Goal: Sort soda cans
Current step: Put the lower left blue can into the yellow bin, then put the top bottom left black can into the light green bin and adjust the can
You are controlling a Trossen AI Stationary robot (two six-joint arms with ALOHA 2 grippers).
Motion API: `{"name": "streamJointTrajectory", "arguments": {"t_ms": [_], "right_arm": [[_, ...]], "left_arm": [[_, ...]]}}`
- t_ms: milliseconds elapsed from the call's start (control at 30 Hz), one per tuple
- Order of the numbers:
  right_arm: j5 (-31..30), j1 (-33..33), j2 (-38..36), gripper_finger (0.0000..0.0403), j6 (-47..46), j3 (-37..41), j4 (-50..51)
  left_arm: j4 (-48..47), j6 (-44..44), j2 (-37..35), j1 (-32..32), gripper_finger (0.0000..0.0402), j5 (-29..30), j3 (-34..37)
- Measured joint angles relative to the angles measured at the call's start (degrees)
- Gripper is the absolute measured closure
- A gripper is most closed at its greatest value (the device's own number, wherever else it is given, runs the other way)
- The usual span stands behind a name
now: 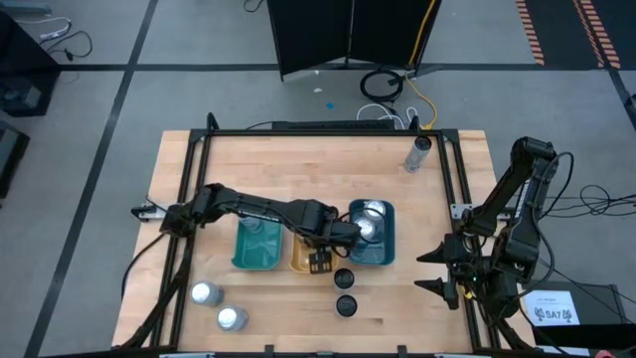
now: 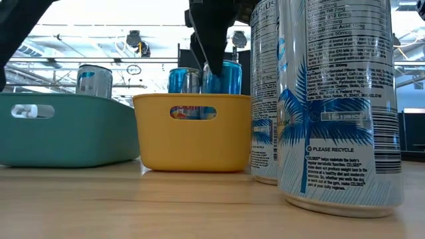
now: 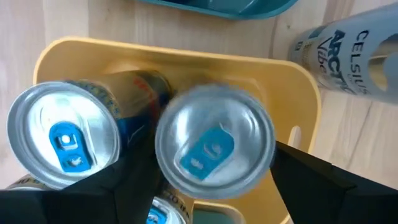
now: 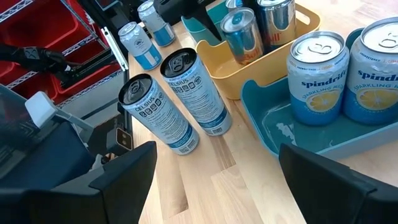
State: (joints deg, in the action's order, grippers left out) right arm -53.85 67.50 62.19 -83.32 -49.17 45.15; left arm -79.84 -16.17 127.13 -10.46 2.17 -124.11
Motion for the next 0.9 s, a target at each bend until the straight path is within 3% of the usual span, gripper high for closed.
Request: {"name": "streamJointTrajectory", "arguments": {"t_ms": [200, 567, 900], "right_arm": [[-0.04, 0.01, 0.00, 0.0071, 0.02, 0.00, 0.00], [0.10, -0.02, 0.00, 0.0071, 0.00, 0.00, -0.98], [-0.34, -1.29, -0.02, 0.0071, 0.39, 0.00, -14.16]], "left_arm": [[-0.17, 0.67, 0.00, 0.18, 0.0077, -0.17, -0.01], [-5.91, -1.52, -3.60, 2.25, 0.0075, -0.24, -0.23], [-8.48, -0.98, -11.17, 2.14, 0.0075, 0.72, -0.23]]}}
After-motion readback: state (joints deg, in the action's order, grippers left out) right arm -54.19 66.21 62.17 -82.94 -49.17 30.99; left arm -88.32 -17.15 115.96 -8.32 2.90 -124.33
